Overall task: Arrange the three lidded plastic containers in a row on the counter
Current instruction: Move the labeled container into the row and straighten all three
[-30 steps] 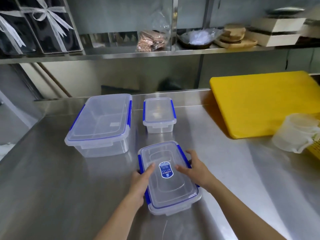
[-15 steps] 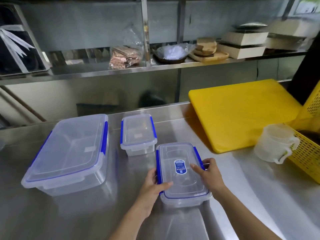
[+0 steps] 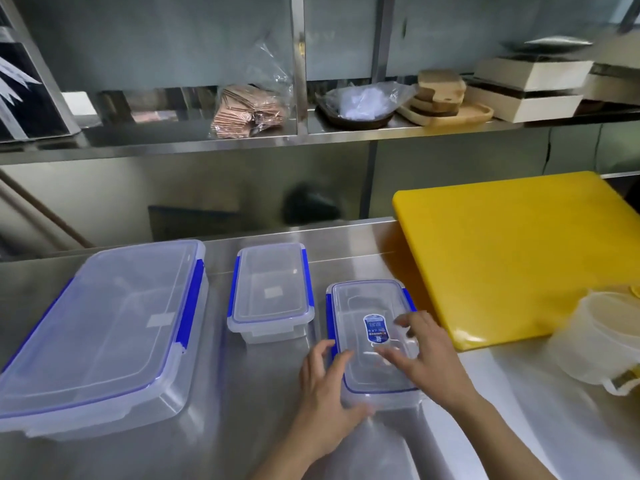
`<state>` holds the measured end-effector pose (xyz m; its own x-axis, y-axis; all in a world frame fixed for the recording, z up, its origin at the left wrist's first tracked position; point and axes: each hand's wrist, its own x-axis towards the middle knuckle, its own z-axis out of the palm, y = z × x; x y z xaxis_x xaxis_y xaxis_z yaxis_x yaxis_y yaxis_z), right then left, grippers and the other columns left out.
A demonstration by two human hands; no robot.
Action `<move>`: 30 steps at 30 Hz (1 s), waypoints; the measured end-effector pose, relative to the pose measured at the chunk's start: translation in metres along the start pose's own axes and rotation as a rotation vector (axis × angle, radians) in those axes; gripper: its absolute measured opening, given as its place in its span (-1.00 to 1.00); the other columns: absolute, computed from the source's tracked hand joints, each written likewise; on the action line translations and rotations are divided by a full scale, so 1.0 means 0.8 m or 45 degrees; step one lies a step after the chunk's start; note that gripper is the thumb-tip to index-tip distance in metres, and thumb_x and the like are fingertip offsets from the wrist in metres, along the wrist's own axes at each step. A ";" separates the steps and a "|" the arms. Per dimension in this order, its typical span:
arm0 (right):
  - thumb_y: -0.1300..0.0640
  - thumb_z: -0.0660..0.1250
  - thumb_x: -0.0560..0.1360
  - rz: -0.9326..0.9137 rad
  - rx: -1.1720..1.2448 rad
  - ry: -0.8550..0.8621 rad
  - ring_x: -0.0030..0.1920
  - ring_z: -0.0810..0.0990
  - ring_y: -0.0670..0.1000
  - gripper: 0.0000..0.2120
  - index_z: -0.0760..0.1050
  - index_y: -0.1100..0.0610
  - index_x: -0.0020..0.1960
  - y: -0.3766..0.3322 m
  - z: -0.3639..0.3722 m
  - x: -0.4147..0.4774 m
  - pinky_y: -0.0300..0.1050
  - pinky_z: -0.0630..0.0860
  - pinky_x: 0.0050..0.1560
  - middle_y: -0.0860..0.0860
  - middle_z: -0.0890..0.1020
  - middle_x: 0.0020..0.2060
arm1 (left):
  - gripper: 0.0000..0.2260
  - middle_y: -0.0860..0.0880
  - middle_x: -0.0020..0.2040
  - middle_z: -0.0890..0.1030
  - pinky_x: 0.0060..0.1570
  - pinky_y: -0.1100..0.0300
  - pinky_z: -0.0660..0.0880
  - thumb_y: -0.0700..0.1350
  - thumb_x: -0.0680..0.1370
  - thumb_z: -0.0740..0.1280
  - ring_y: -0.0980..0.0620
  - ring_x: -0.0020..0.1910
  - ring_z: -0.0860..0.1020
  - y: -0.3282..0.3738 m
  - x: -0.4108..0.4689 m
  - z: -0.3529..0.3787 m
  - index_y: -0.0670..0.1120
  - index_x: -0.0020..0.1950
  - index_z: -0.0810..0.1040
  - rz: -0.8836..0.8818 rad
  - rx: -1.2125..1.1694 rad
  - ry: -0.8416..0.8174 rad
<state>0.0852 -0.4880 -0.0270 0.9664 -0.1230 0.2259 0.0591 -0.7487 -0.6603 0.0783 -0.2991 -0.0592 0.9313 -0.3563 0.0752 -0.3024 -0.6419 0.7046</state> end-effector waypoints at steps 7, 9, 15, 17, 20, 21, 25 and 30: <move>-0.25 0.42 0.21 -0.288 -0.505 -0.690 0.36 0.18 -0.10 -0.24 0.20 -0.18 0.33 0.013 -0.013 0.035 -0.09 -0.03 0.34 -0.18 0.28 0.33 | -0.51 -0.06 0.23 0.46 0.25 0.16 0.31 0.05 0.35 0.46 -0.04 0.22 0.41 -0.005 0.025 0.008 -0.04 0.24 0.49 0.118 0.221 0.204; -0.14 0.43 0.30 -0.305 -0.535 -0.664 0.41 0.14 -0.07 -0.28 0.18 -0.16 0.37 0.017 -0.010 0.050 -0.05 -0.05 0.39 -0.13 0.24 0.41 | -0.53 -0.08 0.20 0.52 0.18 0.12 0.42 0.03 0.35 0.48 -0.09 0.16 0.50 -0.004 0.040 0.008 -0.05 0.22 0.51 0.145 0.333 0.288; 0.12 0.34 0.46 -0.321 -0.407 -0.583 0.48 0.09 -0.05 -0.41 0.19 0.04 0.42 0.032 0.003 0.097 -0.06 -0.12 0.47 0.01 0.25 0.46 | -0.34 0.05 0.55 0.00 0.46 0.05 0.00 0.04 0.52 0.28 0.00 0.52 -0.02 -0.008 0.099 0.009 0.10 0.49 -0.05 -0.006 0.451 -0.030; 0.15 0.31 0.48 -0.343 -0.446 -0.566 0.48 0.08 -0.05 -0.42 0.17 0.07 0.43 0.035 0.006 0.110 -0.08 -0.15 0.46 0.02 0.24 0.46 | -0.26 0.05 0.56 -0.11 0.46 0.05 -0.07 0.04 0.52 0.30 0.01 0.52 -0.12 -0.010 0.114 0.011 0.12 0.49 -0.16 -0.044 0.453 -0.105; 0.18 0.28 0.49 -0.344 -0.463 -0.563 0.49 0.04 -0.05 -0.42 0.13 0.08 0.44 0.039 0.011 0.122 -0.06 -0.18 0.46 0.01 0.20 0.47 | -0.21 0.05 0.55 -0.16 0.44 0.05 -0.09 0.03 0.51 0.32 0.01 0.52 -0.16 -0.016 0.131 0.015 0.13 0.48 -0.22 -0.062 0.491 -0.131; 0.19 0.27 0.50 -0.346 -0.473 -0.562 0.49 0.02 -0.05 -0.42 0.11 0.08 0.44 0.041 0.012 0.123 -0.05 -0.19 0.46 0.01 0.19 0.48 | -0.21 0.05 0.55 -0.17 0.44 0.05 -0.09 0.03 0.51 0.32 0.00 0.52 -0.17 -0.017 0.135 0.016 0.13 0.48 -0.23 -0.067 0.496 -0.128; 0.13 0.21 0.53 -0.373 -0.589 -0.522 0.49 -0.04 -0.05 -0.42 0.02 0.02 0.46 0.048 0.020 0.117 -0.03 -0.20 0.45 -0.03 0.11 0.50 | -0.21 0.04 0.55 -0.18 0.45 0.01 -0.04 0.05 0.50 0.32 -0.02 0.52 -0.14 -0.011 0.138 0.023 0.13 0.48 -0.22 -0.118 0.466 -0.130; 0.01 0.13 0.56 -0.361 -0.691 -0.470 0.50 -0.03 -0.03 -0.45 -0.02 -0.04 0.47 0.052 0.022 0.112 -0.01 -0.12 0.47 -0.06 0.09 0.50 | -0.34 0.02 0.56 -0.02 0.46 0.05 0.00 0.11 0.52 0.26 0.00 0.52 -0.08 -0.001 0.136 0.013 0.07 0.50 -0.04 -0.115 0.469 -0.038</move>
<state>0.1784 -0.5186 -0.0468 0.9595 0.2811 0.0159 0.2805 -0.9494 -0.1411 0.1779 -0.3442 -0.0590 0.9530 -0.3031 0.0001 -0.2770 -0.8708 0.4062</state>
